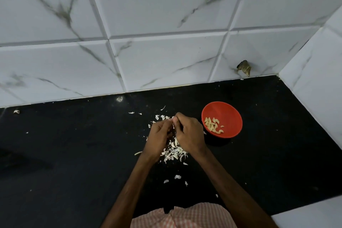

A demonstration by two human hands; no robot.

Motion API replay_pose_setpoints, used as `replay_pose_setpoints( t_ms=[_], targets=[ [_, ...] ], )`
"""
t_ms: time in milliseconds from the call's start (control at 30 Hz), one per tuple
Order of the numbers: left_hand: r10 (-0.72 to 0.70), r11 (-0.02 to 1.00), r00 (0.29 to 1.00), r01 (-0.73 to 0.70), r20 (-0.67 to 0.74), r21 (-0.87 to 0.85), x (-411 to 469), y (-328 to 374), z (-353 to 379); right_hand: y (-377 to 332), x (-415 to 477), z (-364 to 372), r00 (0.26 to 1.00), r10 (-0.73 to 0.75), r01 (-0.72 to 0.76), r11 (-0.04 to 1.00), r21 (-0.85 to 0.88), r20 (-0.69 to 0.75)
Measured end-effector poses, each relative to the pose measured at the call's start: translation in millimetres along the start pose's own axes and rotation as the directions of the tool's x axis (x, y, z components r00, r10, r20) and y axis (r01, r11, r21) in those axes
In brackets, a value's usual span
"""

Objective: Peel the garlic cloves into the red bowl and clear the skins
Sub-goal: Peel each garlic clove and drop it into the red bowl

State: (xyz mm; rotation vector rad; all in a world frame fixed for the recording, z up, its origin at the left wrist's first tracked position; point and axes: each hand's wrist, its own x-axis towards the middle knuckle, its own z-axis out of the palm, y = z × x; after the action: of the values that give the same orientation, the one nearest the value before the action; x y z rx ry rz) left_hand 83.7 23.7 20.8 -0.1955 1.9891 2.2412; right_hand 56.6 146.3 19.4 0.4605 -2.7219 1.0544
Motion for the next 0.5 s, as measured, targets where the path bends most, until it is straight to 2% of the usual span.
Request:
replay_pose_setpoints(
  t_ms=[67, 133, 200, 267, 300, 333, 367, 400, 467, 500],
  targets=[
    [0.070, 0.987, 0.998, -0.068, -0.006, 0.149, 3.3, -1.2, -4.5, -3.3, -2.6, 4.0, 0.993, 0.103, -0.106, 0.992, 0.066, 0.058],
    [0.138, 0.944, 0.990, -0.134, 0.008, 0.303, 5.4, -4.5, -8.4, -3.0, -4.5, 5.4, 0.965, 0.220, -0.251, 0.935, 0.250, 0.143],
    [0.156, 0.920, 0.987, -0.155, 0.027, 0.359, 5.3, -7.9, -12.7, -2.0, -4.5, 5.2, 0.894, 0.344, -0.444, 0.772, 0.455, 0.288],
    [0.156, 0.917, 0.987, -0.160, 0.040, 0.366, 6.2, -9.8, -15.1, -4.2, -4.0, 5.7, 0.795, 0.423, -0.606, 0.575, 0.550, 0.434],
    [0.159, 0.918, 0.986, -0.165, 0.047, 0.362, 6.5, -9.9, -14.7, -3.8, -4.0, 5.7, 0.767, 0.440, -0.642, 0.521, 0.563, 0.468],
    [0.163, 0.925, 0.985, -0.172, 0.055, 0.339, 6.9, -9.0, -12.0, -3.1, -3.7, 4.8, 0.768, 0.438, -0.640, 0.517, 0.568, 0.467],
    [0.156, 0.944, 0.987, -0.162, 0.044, 0.287, 7.3, -8.8, -9.3, -3.5, -3.6, 3.7, 0.792, 0.416, -0.610, 0.556, 0.564, 0.447],
    [0.137, 0.968, 0.990, -0.137, 0.015, 0.210, 7.8, -8.8, -7.1, -4.1, -3.4, 2.1, 0.833, 0.378, -0.549, 0.651, 0.524, 0.404],
    [0.078, 0.996, 0.996, -0.076, -0.044, 0.048, 8.3, -8.9, -4.5, -0.5, -3.0, -0.1, 0.927, 0.257, -0.335, 0.895, 0.295, 0.271],
    [0.040, 0.999, 0.998, -0.041, -0.058, -0.025, 7.8, -8.3, -4.5, 0.6, -2.8, -0.9, 0.956, 0.197, -0.239, 0.953, 0.189, 0.215]
  ],
)
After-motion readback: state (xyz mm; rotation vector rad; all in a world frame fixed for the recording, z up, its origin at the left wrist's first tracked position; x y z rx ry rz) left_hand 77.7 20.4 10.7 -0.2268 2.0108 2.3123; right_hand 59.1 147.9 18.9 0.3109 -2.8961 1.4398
